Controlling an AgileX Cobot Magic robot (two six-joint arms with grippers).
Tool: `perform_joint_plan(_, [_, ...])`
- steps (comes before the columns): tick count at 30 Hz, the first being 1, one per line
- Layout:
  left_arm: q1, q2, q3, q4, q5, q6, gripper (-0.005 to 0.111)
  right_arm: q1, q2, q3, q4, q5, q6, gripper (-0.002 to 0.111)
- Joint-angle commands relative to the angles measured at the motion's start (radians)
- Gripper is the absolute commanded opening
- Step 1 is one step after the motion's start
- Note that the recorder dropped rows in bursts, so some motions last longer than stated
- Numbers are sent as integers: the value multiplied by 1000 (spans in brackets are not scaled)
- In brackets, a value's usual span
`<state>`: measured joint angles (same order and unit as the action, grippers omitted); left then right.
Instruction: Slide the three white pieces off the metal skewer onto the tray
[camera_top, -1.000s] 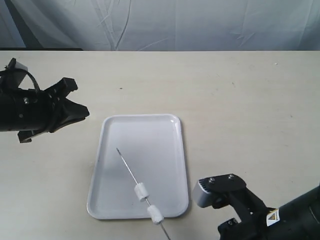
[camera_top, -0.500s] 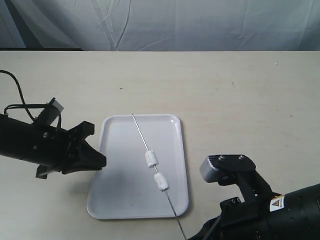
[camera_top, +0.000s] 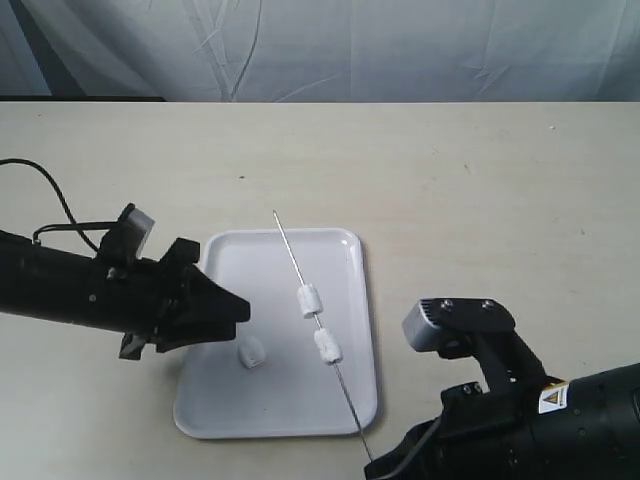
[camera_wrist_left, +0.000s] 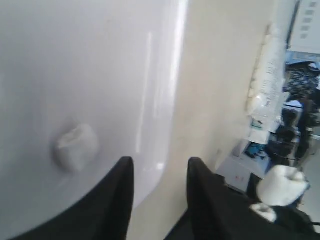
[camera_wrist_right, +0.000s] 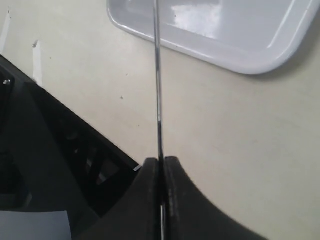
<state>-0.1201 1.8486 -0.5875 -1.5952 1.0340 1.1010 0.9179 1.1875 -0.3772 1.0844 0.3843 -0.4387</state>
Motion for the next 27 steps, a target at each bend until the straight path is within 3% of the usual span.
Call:
perform_joint_plan(1, [-1,2,-30,-77,187,21,36,2,-8,3,24,-77,-3,-1])
perform_joint_plan(7, [-5,-11,-32,-76,187,-6,36,2,4,-7,73,-139,-3,-1])
perform_joint_plan(16, [-109,-11,-32,-149,187,36,36,2,114,-77,103,-99,-3,-1])
perform_joint_plan(27, [-110,-11,-43,-149,187,81,36,2,152,-99,138,-35,-14,-1])
